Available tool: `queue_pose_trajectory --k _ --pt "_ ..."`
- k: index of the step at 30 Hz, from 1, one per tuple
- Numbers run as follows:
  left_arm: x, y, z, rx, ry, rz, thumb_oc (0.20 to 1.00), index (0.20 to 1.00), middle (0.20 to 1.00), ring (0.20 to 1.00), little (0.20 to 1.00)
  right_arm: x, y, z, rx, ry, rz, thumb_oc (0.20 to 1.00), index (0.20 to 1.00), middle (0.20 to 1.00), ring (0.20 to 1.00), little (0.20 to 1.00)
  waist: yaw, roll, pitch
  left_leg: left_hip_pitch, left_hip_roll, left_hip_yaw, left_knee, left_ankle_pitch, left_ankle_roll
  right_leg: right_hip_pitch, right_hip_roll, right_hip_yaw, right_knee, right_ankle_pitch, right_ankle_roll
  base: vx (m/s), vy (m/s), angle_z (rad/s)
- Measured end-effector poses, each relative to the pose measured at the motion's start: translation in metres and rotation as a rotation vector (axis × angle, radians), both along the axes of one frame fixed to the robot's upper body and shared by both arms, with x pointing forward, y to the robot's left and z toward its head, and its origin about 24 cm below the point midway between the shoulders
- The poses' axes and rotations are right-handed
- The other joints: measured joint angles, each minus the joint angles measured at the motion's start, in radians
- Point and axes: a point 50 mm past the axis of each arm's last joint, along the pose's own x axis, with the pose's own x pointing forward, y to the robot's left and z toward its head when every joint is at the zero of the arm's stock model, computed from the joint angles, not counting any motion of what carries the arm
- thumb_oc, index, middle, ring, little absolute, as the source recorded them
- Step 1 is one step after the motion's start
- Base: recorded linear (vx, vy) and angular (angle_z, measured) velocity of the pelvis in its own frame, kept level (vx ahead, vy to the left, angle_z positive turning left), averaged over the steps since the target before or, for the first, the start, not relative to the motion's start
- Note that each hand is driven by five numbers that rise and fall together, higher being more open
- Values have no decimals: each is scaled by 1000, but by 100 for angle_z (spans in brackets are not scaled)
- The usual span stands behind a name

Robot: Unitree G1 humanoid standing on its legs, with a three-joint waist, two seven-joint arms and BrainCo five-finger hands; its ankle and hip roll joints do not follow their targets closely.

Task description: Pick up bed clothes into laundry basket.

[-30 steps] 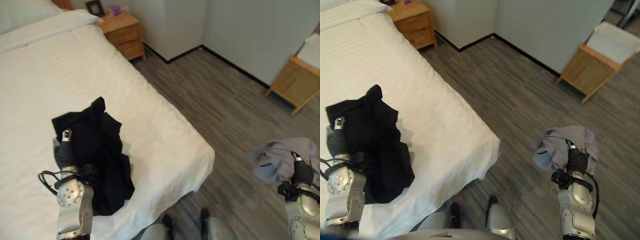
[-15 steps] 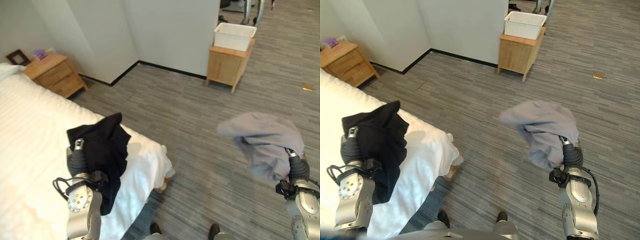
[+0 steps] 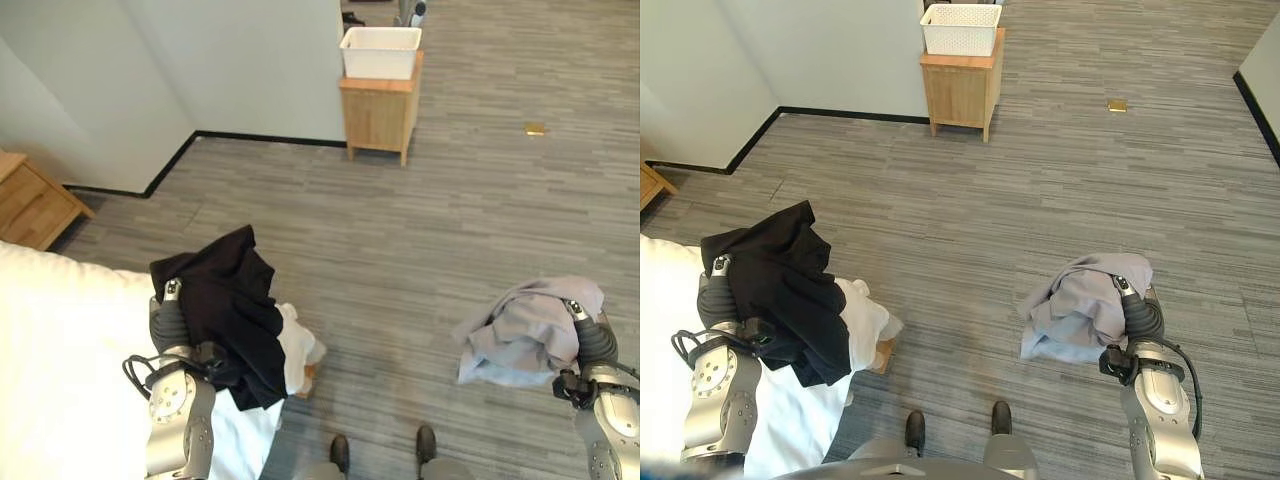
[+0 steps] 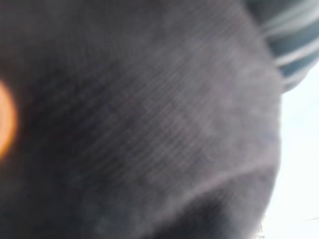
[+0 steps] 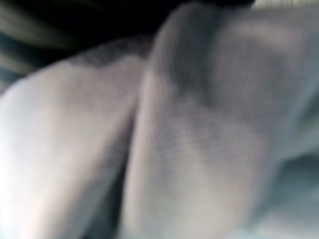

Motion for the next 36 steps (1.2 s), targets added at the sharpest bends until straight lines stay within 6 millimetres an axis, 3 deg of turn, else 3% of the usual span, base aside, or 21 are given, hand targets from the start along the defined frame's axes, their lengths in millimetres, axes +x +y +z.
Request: queue_pose_trajectory --k 6,12,15,17,19,20,21,24,26,29,30,31,34,35,36 --pt "-19 14 -11 -2 50 77 200 200 200 200 200 9 3 0 17 -16 -4 200 200 200 200 200 11 -21 7 40 9 47 -32 -4 -2 0 12 46 0 -2 3 32 50 -24" --pt "-43 36 -18 -8 96 226 200 200 200 200 200 9 1 -2 21 -6 -20 200 200 200 200 200 70 -38 4 49 0 1 -33 -5 0 37 1 10 -4 -28 14 103 94 21" --pt "-44 42 -14 -2 85 268 200 200 200 200 200 13 3 -3 32 -10 -21 200 200 200 200 200 89 -39 0 34 -14 -9 -31 -4 11 17 -14 -5 10 -33 19 61 147 17" --pt "-42 44 -13 3 83 279 200 200 200 200 200 20 6 1 41 -35 -11 200 200 200 200 200 93 -29 1 6 -28 -3 -23 -5 28 -62 -32 4 126 -60 33 80 101 -9" --pt "-32 44 -16 -9 87 277 200 200 200 200 200 23 7 1 40 -33 -5 200 200 200 200 200 83 7 18 0 -13 -10 -14 -11 49 -239 -39 27 447 -96 72 196 1 -4" --pt "-31 45 -14 3 89 271 200 200 200 200 200 20 9 -4 50 -15 -5 200 200 200 200 200 67 5 19 3 -14 -18 -9 -10 59 -269 -35 47 491 -103 79 337 -76 12" --pt "-30 48 -11 21 79 269 200 200 200 200 200 15 11 -10 60 10 1 200 200 200 200 200 52 -3 23 4 -14 -25 -8 -23 62 -332 -24 46 501 -137 59 362 -107 16" --pt "-27 48 -7 38 76 255 200 200 200 200 200 14 11 -11 67 10 -9 200 200 200 200 200 35 -23 24 2 -16 -25 -7 -28 61 -376 -25 -22 369 -133 36 304 -116 15" --pt "-24 46 -9 36 83 239 200 200 200 200 200 14 9 -9 66 2 -19 200 200 200 200 200 16 -16 27 0 -2 -36 24 -62 56 -399 -52 -29 255 -116 35 539 -257 31" --pt "-26 46 -14 31 101 247 200 200 200 200 200 18 11 -7 68 -9 -11 200 200 200 200 200 24 -12 29 38 26 -29 24 -104 25 -391 -94 -109 150 -105 33 390 -194 -8" --pt "-27 47 -16 29 110 251 200 200 200 200 200 20 12 -7 68 -12 -6 200 200 200 200 200 23 -10 27 70 40 -24 19 -126 6 -379 -109 -135 167 -102 33 456 -241 -15" --pt "-29 47 -18 24 115 255 200 200 200 200 200 21 12 -8 69 -6 -4 200 200 200 200 200 22 -4 15 126 77 -21 -5 -160 -25 -359 -105 -155 272 -100 18 406 -216 -5" --pt "-35 43 -26 3 142 256 200 200 200 200 200 21 11 -9 51 8 10 200 200 200 200 200 5 24 -24 172 154 -36 28 -182 -54 -349 -39 -177 373 -58 -35 420 -236 -3" --pt "-35 41 -29 -16 144 258 200 200 200 200 200 26 9 -5 34 0 16 200 200 200 200 200 8 28 -26 120 179 -43 179 -169 -47 -335 6 -178 389 -120 -68 414 -327 -28" --pt "-33 40 -29 -41 133 257 200 200 200 200 200 27 6 -4 28 2 11 200 200 200 200 200 6 21 -26 65 181 -66 318 -177 -55 -316 2 -184 386 -86 -103 533 -522 -37"
